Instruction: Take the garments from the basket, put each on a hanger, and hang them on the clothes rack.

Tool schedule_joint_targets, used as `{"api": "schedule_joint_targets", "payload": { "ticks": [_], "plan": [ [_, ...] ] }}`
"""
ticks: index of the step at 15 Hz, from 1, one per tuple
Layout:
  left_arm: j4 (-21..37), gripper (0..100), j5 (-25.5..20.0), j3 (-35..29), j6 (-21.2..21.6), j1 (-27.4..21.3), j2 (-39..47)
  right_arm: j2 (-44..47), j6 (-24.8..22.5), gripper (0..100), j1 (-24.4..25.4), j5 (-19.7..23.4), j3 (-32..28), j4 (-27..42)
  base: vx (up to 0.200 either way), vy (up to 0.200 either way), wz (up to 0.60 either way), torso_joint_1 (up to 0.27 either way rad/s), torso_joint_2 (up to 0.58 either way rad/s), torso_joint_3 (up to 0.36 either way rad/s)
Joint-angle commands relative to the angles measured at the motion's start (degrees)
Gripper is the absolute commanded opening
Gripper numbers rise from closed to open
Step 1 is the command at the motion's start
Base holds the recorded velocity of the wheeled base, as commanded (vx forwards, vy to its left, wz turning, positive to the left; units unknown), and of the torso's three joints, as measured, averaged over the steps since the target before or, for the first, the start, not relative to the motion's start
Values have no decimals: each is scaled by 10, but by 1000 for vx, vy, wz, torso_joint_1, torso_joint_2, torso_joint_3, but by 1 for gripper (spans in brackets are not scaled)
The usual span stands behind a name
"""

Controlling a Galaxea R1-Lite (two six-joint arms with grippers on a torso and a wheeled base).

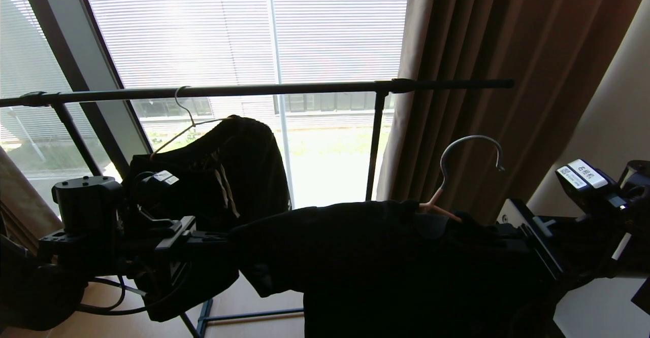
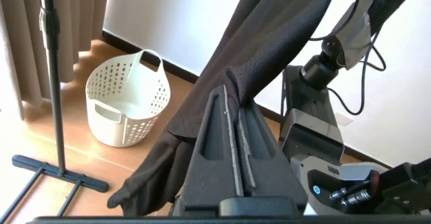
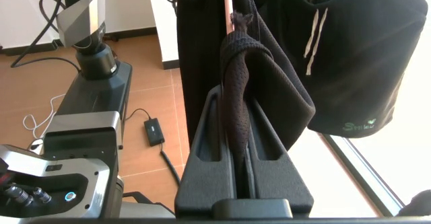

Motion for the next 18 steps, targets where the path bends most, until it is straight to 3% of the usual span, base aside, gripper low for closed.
{"api": "schedule_joint_targets", "payload": {
  "ticks": [1,18],
  "plan": [
    [-12,0,0,2,-1,12,0,2,0,0,0,0,-2,-1,0,0,0,0,0,0],
    [-124,0,-3,3,-2,102,61,3,0,0,-17,0,-5,-8,0,0,0,0,0,0]
  ]
}}
